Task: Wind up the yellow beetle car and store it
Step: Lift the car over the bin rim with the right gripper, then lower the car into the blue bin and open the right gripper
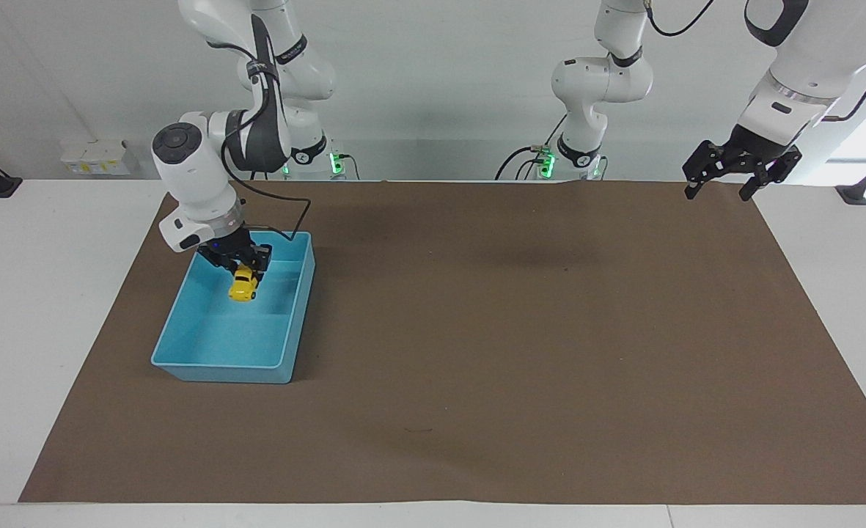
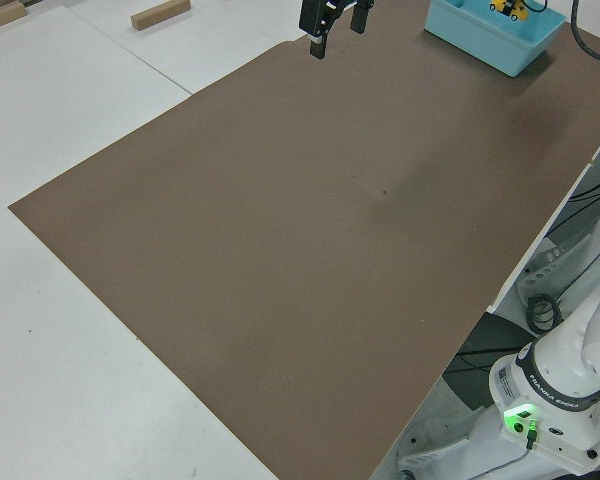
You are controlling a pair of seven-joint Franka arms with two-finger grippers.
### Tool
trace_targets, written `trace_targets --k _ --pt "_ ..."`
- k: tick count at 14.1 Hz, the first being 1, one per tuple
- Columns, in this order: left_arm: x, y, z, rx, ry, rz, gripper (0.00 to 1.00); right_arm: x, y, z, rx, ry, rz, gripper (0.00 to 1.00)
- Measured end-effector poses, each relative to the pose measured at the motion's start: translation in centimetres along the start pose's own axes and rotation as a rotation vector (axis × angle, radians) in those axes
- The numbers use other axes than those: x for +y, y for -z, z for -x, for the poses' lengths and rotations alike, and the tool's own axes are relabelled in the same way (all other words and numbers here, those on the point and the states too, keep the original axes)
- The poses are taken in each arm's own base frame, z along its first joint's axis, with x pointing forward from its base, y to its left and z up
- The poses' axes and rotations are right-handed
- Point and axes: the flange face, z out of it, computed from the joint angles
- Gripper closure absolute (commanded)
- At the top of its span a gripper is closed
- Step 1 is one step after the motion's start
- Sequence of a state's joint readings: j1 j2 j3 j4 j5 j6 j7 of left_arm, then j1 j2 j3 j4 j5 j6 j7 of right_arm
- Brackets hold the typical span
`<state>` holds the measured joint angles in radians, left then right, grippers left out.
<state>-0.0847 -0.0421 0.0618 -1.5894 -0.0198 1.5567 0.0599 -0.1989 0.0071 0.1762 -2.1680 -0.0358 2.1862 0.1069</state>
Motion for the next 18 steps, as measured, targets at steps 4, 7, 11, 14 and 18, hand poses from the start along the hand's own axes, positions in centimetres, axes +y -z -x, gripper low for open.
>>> trace_targets --k 4,7,11,14,18 --pt "0.0 0.0 0.0 0.000 0.000 0.000 0.00 1.6 -3.2 1.0 0.045 0.006 -0.005 1.00" --pt "0.0 0.0 0.0 0.000 0.000 0.000 0.00 1.6 -4.9 1.5 0.060 0.010 -0.009 1.00" --pt "0.0 0.0 0.0 0.000 0.000 0.000 0.00 1.5 -7.2 2.4 0.069 0.035 -0.014 1.00" --pt "0.0 0.0 0.0 0.000 0.000 0.000 0.00 1.5 -8.4 2.5 0.062 0.036 -0.017 1.00" --pt "0.0 0.0 0.0 0.000 0.000 0.000 0.00 1.9 -9.4 2.2 0.064 0.027 -0.023 0.00"
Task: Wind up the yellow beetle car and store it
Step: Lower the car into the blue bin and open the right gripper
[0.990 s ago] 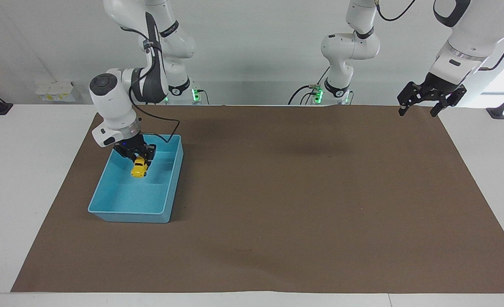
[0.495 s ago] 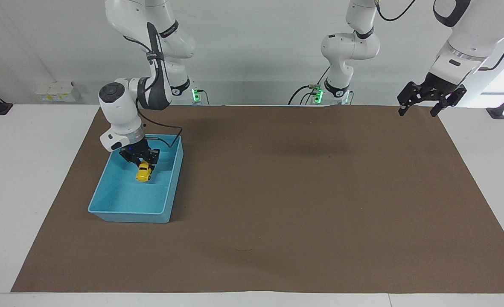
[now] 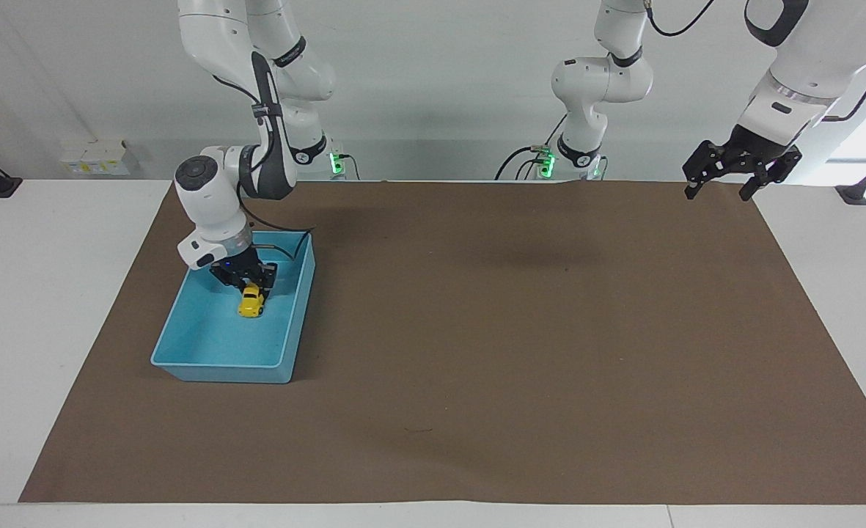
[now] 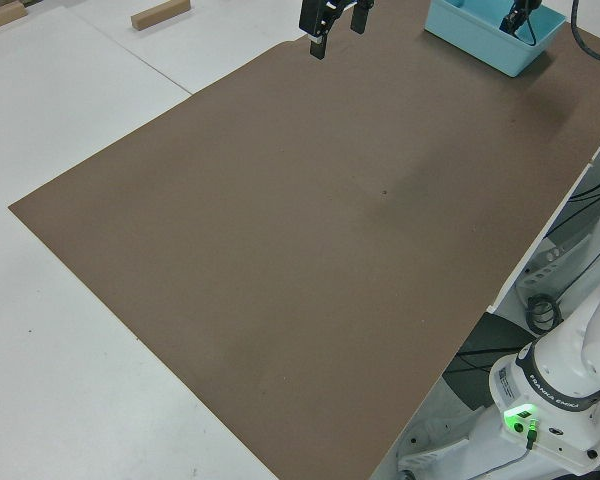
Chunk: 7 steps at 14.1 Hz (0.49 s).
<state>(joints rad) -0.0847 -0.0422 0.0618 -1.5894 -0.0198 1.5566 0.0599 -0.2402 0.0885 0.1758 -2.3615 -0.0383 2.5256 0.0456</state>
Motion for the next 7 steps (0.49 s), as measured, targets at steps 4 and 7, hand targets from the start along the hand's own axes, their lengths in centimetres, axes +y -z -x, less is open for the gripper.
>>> trace_targets --k 4,7 --pt "0.0 0.0 0.0 0.000 0.000 0.000 0.00 -0.1 0.0 0.0 0.000 0.003 -0.001 0.00" --pt "0.0 0.0 0.0 0.000 0.000 0.000 0.00 -0.2 0.9 -0.8 0.003 0.004 0.000 0.00"
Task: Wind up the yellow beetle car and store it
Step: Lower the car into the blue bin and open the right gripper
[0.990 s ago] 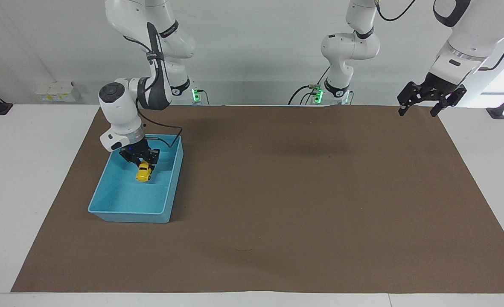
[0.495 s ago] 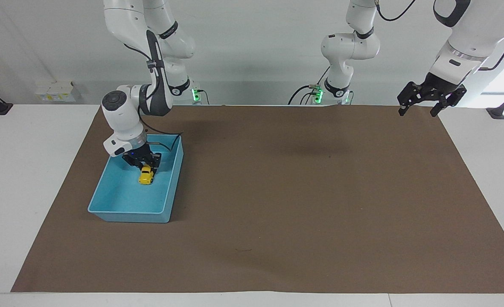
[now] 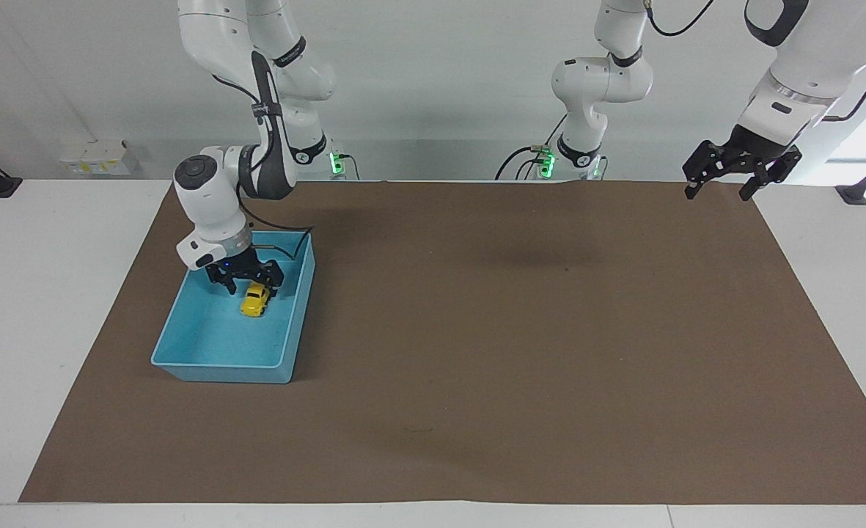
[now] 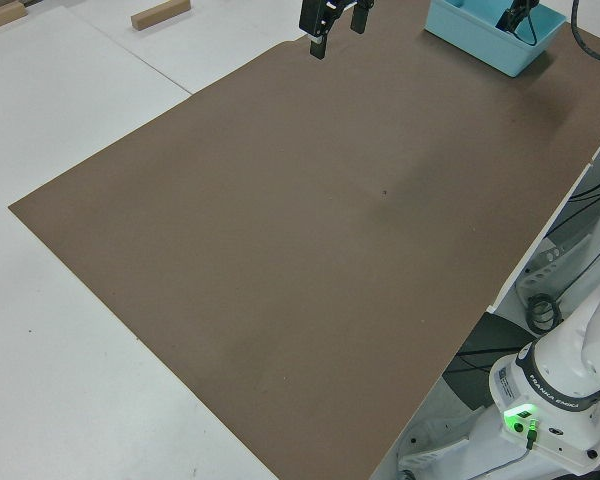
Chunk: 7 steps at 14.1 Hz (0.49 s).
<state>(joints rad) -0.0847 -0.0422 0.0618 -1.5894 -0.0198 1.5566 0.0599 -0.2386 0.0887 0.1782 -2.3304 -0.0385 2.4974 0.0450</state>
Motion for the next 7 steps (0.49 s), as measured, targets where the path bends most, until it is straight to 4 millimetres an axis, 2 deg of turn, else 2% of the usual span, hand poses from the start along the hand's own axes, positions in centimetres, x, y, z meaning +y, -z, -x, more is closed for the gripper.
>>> trace_targets --k 3,5,7 --pt "0.0 0.0 0.0 0.000 0.000 0.000 0.00 -0.2 2.4 -1.6 -0.029 0.004 0.004 0.00" --pt "0.0 0.0 0.0 0.000 0.000 0.000 0.00 -0.5 4.7 -2.5 -0.061 0.008 0.009 0.00" --pt "0.0 0.0 0.0 0.000 0.000 0.000 0.00 -1.5 7.2 -3.3 -0.086 0.024 0.013 0.00"
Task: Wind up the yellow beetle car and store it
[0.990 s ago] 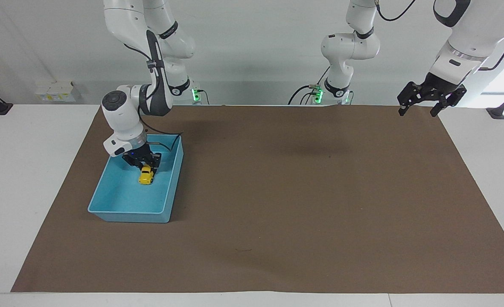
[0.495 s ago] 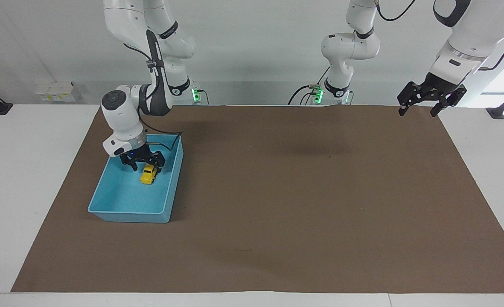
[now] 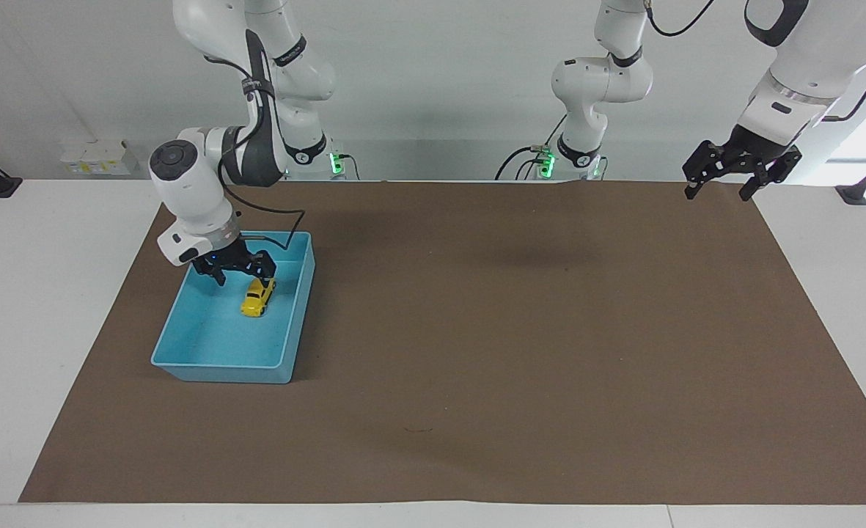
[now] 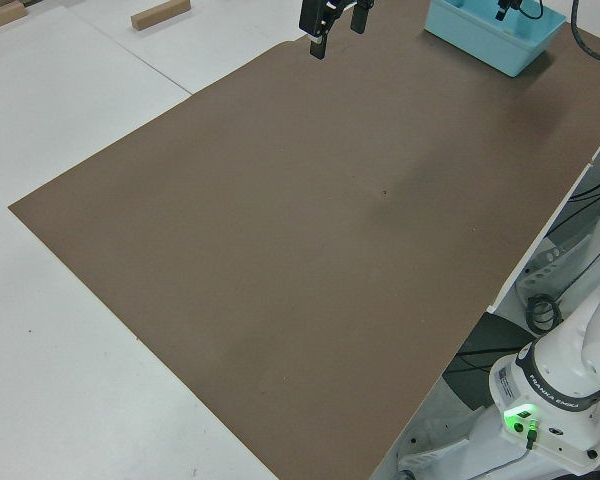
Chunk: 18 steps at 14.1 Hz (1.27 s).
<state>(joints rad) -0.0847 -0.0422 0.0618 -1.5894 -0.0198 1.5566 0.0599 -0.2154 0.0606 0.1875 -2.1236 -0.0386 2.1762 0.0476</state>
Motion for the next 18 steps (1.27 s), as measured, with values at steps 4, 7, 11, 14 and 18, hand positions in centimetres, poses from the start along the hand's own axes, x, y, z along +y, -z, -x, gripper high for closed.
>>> trace_targets --k 4,7,11,14,18 --pt "0.0 0.0 0.0 0.000 0.000 0.000 0.00 -3.0 3.0 -0.3 -0.019 0.011 0.006 0.00" --pt "0.0 0.0 0.0 0.000 0.000 0.000 0.00 -2.7 5.3 -0.6 -0.063 0.004 0.011 0.00" --pt "0.0 0.0 0.0 0.000 0.000 0.000 0.00 -2.5 11.5 -0.8 -0.097 -0.004 0.012 0.00" --pt "0.0 0.0 0.0 0.000 0.000 0.000 0.00 -2.4 15.5 -0.4 -0.096 -0.003 -0.007 0.00" --pt "0.0 -0.1 0.4 -0.027 0.001 0.002 0.00 -2.6 20.7 0.8 -0.113 0.005 -0.010 0.00"
